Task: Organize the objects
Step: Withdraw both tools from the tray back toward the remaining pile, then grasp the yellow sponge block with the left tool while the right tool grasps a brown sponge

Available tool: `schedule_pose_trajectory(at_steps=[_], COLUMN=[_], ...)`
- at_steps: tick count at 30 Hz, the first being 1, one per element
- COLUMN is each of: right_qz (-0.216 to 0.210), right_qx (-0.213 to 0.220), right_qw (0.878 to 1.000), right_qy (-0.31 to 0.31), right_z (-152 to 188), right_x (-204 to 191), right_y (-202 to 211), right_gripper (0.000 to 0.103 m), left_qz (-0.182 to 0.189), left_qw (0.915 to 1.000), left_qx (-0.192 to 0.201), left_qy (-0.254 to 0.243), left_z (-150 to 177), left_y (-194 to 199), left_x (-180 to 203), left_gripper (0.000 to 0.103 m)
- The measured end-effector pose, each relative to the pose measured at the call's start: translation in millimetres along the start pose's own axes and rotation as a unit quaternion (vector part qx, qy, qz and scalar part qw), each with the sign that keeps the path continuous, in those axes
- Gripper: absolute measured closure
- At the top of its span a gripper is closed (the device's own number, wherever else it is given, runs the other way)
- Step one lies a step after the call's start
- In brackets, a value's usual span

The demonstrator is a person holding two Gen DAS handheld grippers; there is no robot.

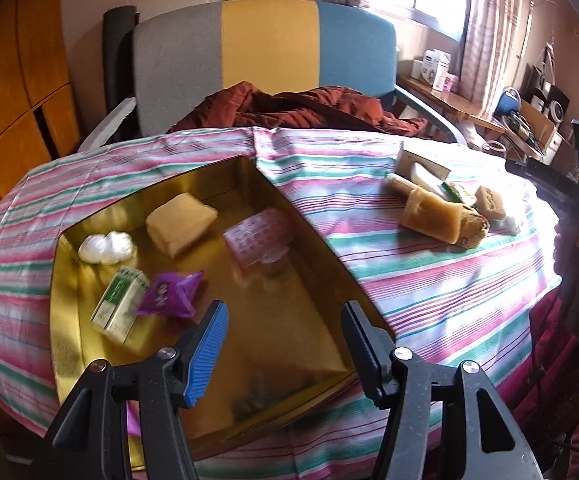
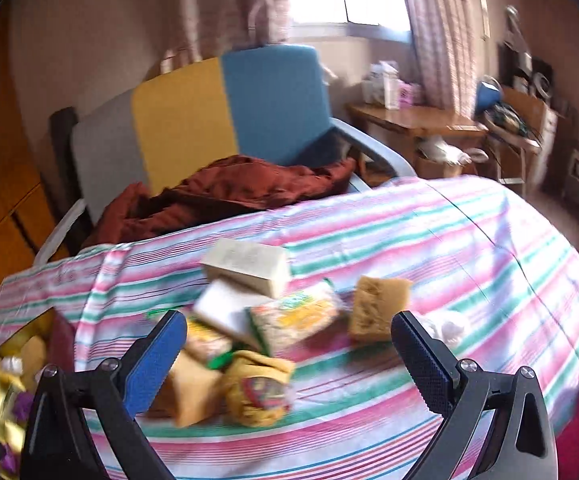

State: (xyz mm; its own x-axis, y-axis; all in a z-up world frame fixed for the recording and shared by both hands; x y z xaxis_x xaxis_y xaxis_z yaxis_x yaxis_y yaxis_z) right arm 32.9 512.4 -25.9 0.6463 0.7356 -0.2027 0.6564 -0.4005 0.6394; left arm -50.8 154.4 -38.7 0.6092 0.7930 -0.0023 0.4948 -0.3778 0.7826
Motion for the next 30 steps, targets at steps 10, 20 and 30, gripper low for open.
schedule_pose_trajectory(at_steps=[10, 20, 30], right_qz=[-0.036, -0.06, -0.075], right_qx=[-0.038, -0.064, -0.085], right_qw=[0.991, 0.987, 0.977], right_qy=[-0.125, -0.138, -0.181], right_z=[0, 4, 6], right_x=[47, 44, 59], right_y=[-14, -18, -25], right_gripper=[0.0, 0.0, 0.0], left_qz=[0.052, 0.09, 0.13], left_qw=[0.9969, 0.9884, 0.9775], left_qx=[-0.008, -0.031, -0.078], left_qy=[-0.058, -0.119, -0.147], left_z=[-41, -70, -88], left_y=[-28, -72, -132], left_x=[58, 126, 166], left_gripper=[0.042, 0.029, 0.019])
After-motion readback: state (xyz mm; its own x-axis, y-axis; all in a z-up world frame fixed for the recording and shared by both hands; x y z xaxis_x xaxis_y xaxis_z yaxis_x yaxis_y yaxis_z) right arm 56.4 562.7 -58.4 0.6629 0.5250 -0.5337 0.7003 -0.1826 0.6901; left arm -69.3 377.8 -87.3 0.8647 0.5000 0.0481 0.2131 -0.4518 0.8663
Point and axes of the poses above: each gripper's, at about its wrist camera, not at the fingertips, and y roughly against the way its jaws point, x to its right, z to its underside, the point moved 3 cm from there along -y, roughly the way its jaws point, and after that the axes turned 4 degrees about -y, right-handed, at the moved point
